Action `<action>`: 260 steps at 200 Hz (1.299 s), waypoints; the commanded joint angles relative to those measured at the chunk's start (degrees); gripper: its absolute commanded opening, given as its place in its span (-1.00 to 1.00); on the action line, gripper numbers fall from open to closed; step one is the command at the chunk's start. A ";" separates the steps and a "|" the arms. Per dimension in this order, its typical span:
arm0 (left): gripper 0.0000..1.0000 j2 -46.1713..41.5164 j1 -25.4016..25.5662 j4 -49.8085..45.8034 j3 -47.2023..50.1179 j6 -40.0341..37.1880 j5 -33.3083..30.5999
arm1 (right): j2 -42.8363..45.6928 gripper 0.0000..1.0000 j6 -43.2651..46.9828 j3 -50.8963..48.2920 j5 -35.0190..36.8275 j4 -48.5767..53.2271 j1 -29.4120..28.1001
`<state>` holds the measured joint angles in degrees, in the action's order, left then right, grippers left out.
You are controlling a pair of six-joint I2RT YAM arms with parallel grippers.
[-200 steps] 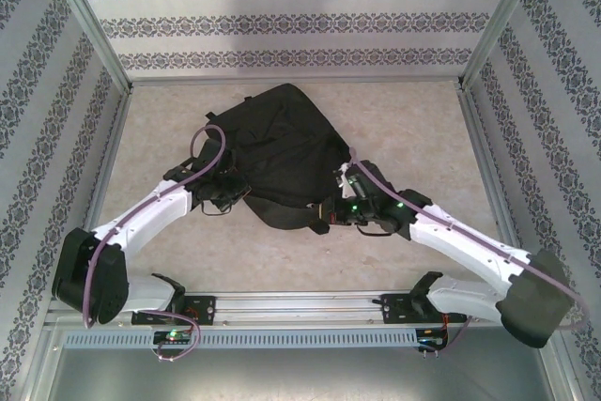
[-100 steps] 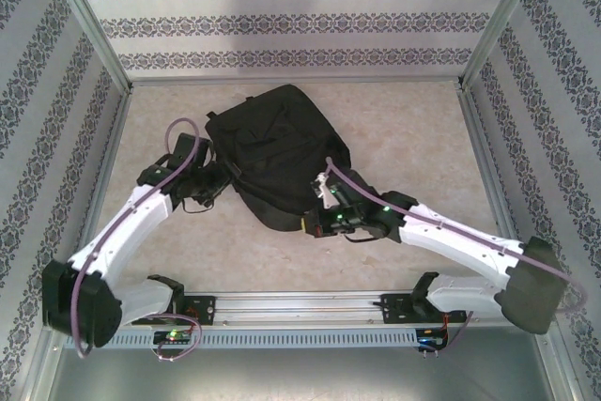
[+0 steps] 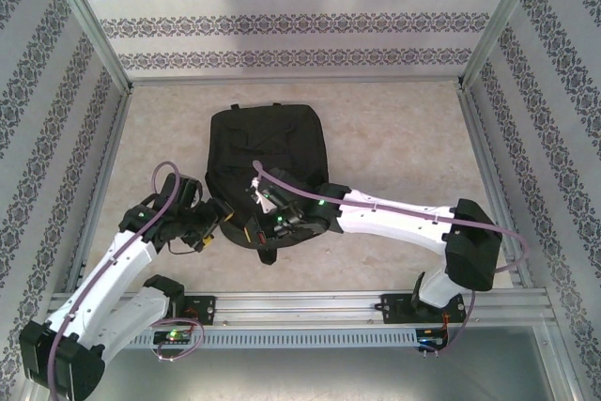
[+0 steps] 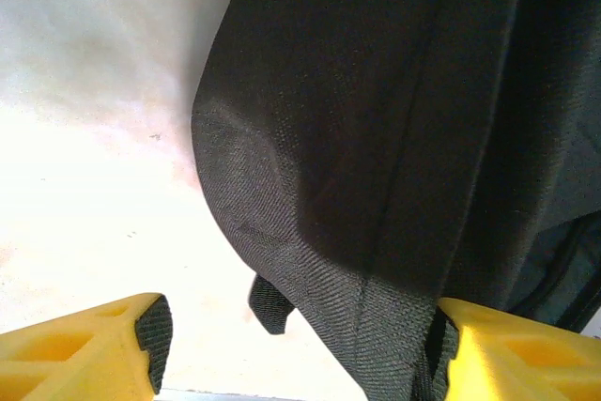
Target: Pack the student bag
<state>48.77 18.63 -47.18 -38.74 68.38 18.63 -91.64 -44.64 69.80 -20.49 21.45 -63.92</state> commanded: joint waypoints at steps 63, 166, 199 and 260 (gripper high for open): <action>-0.56 5.71 1.18 5.23 0.40 -0.59 -2.46 | 6.09 -1.00 -0.60 -6.17 1.96 -1.07 0.31; -1.00 4.87 -1.19 -0.90 -5.23 -5.88 -10.46 | 19.76 -1.00 2.11 -20.70 4.52 5.26 10.95; -1.00 3.90 -2.54 -2.10 -5.39 -7.93 -11.35 | 22.44 -1.00 5.09 -21.96 4.05 7.45 18.66; -1.00 5.96 -6.52 -4.38 -8.07 -13.60 -11.68 | 19.62 -1.00 6.14 -22.87 2.02 3.36 32.81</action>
<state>54.08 15.59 -46.78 -43.62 59.81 13.61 -70.61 -39.81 47.51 -21.69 26.11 -36.23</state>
